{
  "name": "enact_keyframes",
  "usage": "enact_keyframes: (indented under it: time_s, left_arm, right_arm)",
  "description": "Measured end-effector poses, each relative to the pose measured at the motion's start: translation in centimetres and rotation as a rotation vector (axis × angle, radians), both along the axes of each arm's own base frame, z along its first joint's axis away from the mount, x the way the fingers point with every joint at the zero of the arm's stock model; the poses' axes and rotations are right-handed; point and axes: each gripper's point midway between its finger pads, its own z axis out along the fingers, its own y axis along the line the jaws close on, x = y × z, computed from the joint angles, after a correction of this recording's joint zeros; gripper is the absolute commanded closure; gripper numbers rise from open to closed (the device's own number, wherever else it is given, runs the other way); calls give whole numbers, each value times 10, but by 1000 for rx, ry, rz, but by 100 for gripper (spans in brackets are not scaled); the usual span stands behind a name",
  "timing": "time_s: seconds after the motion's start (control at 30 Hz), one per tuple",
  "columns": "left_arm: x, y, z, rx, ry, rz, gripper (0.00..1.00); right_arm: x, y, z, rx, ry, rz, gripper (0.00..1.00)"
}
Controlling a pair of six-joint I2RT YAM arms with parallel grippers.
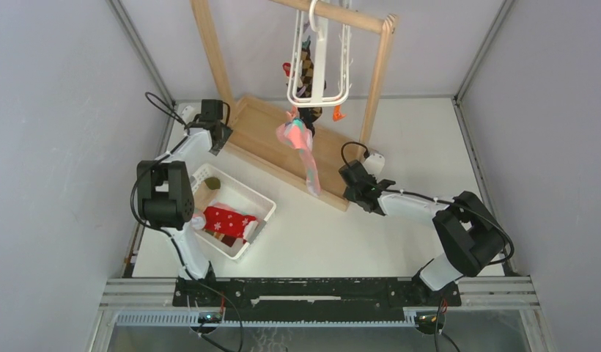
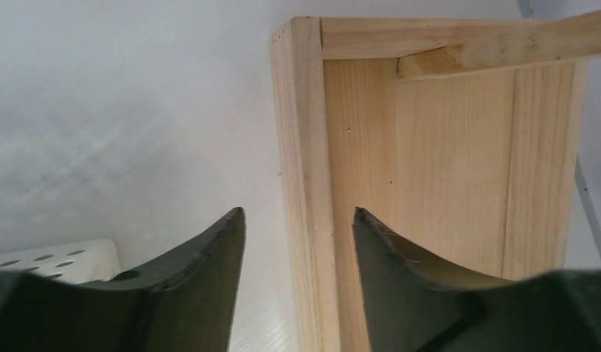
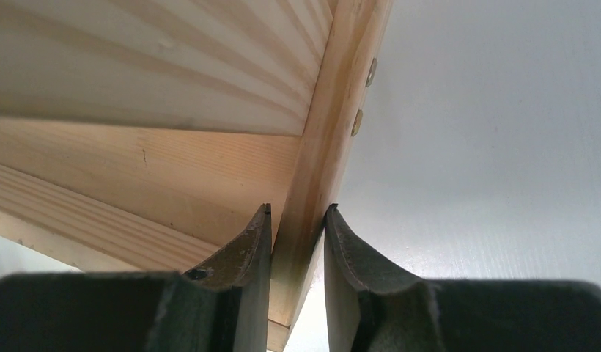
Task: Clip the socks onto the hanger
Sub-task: Move the clothesline to the center of the board.
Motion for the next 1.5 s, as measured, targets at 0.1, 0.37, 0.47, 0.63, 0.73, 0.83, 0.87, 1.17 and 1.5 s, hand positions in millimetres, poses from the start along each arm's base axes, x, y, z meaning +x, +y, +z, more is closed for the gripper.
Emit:
enact_keyframes:
  time_s: [0.1,0.37,0.47,0.63,0.73,0.83,0.87,1.17,1.5]
  left_arm:
    - [8,-2,-1,-15,-5,12,69]
    - [5,-13,-7,-6,2,-34,93]
    - [-17,-20,-15,5,19,-67,93]
    - [-51,-33,-16,26,24,-126,81]
    - [-63,-47,-3,61,-10,-174,68]
    - [-71,-68,17,121,-57,-238,32]
    - [-74,-75,23,143,-71,-258,21]
    - [-91,-71,59,263,-110,-284,0]
    - [-108,-65,66,292,-124,-291,0]
  right_arm:
    - [-3,1,0,6,-2,11,100]
    - [4,-11,-2,134,36,-2,100]
    - [14,-23,-1,178,43,-33,100]
    - [31,-52,0,168,52,-99,100]
    - [43,-59,2,127,79,-112,95]
    - [57,-67,3,74,101,-128,66]
    - [62,-69,4,61,104,-134,55]
    - [61,-60,50,-26,-4,-85,29]
    - [45,7,109,-59,-182,217,44]
